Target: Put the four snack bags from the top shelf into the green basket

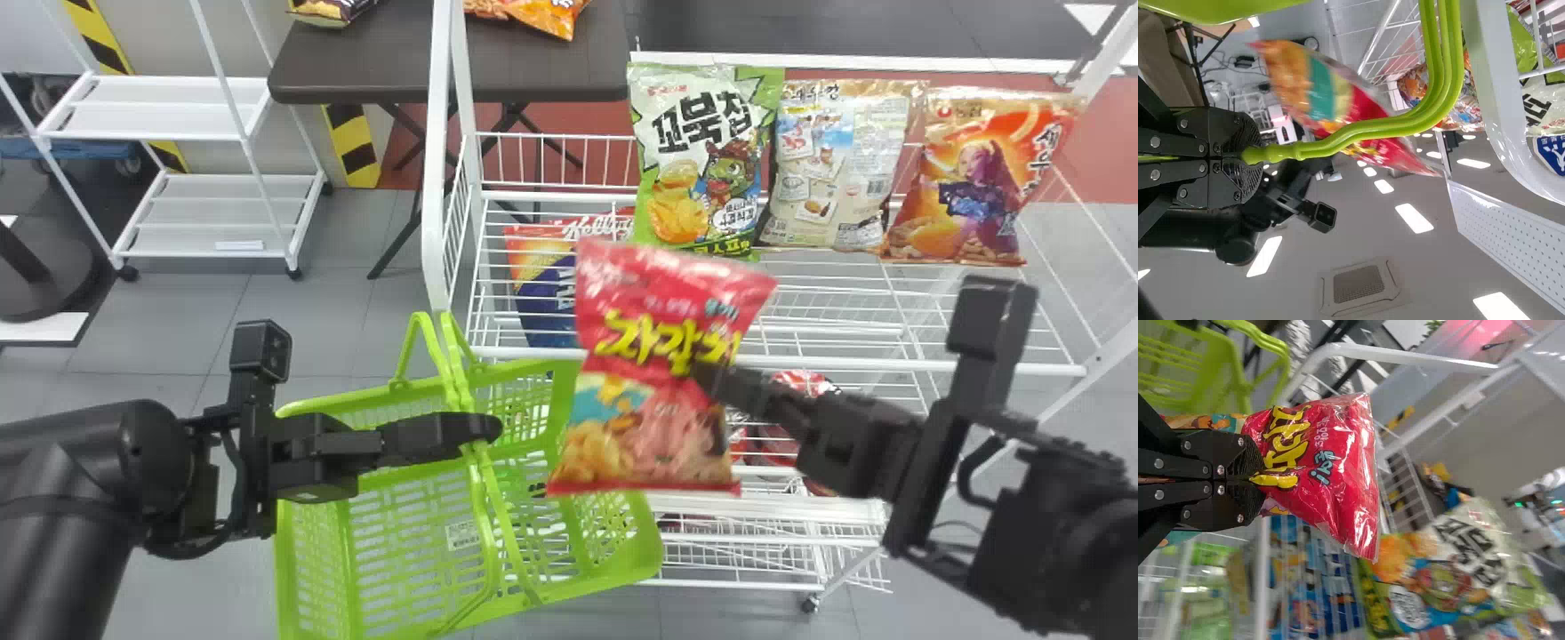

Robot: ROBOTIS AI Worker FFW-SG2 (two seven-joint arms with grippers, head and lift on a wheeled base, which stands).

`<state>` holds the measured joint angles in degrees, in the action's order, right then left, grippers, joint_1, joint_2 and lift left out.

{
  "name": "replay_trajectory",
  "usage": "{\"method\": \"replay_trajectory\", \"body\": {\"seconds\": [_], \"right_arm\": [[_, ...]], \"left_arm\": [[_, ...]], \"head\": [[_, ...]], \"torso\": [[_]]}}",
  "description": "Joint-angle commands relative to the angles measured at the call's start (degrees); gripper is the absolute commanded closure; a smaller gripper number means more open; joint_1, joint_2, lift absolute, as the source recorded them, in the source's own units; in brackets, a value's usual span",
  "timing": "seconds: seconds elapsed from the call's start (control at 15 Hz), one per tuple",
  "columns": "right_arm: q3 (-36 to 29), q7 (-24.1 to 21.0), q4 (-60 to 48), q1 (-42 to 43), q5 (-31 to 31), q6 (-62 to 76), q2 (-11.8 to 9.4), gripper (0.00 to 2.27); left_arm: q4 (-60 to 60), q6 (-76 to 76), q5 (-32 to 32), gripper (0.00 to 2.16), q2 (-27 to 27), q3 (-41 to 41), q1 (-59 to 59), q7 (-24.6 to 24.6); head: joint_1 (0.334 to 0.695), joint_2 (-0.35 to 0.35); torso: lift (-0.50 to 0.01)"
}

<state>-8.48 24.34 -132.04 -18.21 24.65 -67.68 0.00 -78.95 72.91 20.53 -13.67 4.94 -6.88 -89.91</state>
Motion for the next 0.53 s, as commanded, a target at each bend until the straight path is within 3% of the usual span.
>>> {"method": "replay_trajectory", "body": {"seconds": [0.0, 0.47], "right_arm": [[4.9, -0.3, 2.0, 0.0, -0.8, -1.9, 0.1, 2.25], [25.4, -6.1, 23.2, 7.9, -10.0, 16.6, 0.0, 2.25]], "left_arm": [[-0.1, 0.0, 0.0, 2.15, 0.1, -0.2, -0.1, -0.7], [-0.4, 0.7, 0.8, 2.15, 0.1, -0.1, 0.3, -0.7]], "head": [[0.695, 0.016], [0.695, 0.176]], "torso": [[0.0], [0.0]]}}
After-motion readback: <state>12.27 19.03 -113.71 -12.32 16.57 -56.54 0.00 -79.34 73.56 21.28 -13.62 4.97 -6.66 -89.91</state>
